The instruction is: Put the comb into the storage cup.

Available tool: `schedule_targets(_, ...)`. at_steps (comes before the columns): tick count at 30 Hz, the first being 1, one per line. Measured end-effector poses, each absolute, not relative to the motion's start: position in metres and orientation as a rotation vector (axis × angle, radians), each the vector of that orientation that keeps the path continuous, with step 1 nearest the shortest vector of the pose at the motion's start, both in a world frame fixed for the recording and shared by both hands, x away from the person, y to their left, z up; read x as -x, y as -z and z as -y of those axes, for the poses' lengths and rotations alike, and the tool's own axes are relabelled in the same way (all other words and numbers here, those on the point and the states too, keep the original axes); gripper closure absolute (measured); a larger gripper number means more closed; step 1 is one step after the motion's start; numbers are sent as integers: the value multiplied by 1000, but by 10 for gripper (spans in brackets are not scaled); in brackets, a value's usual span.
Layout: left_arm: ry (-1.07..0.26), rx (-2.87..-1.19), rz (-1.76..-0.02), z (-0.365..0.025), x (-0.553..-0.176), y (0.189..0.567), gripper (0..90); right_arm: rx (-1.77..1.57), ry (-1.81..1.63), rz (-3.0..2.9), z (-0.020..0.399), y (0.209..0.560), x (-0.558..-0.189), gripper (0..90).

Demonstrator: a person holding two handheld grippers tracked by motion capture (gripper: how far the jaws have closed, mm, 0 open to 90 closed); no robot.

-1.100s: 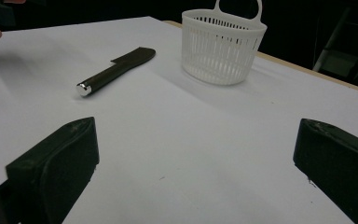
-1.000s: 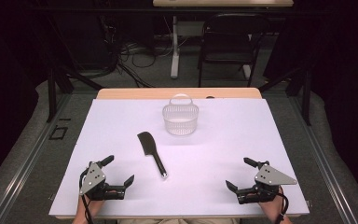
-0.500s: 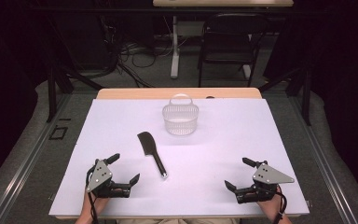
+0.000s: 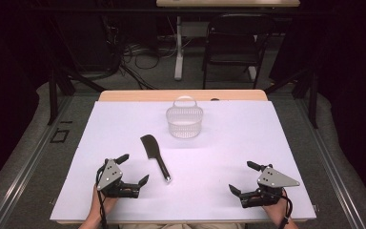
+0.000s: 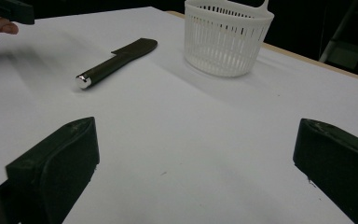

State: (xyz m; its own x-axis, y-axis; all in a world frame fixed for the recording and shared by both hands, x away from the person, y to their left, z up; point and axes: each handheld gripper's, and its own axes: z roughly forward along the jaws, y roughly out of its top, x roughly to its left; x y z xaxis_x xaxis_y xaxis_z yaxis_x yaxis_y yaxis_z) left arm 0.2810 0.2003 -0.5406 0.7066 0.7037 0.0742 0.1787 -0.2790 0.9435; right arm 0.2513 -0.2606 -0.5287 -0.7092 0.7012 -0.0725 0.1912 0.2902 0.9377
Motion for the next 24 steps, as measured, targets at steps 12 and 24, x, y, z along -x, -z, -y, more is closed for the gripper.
schedule_targets(12, -551, -1837, -665, -179, -288, 538, 2, -792, -1413, -2098, 260, 529, -251, 0)
schedule_targets(24, -506, -1840, -649, -165, -293, 535, 2, -792, -1407, -2105, 260, 529, -251, 0)
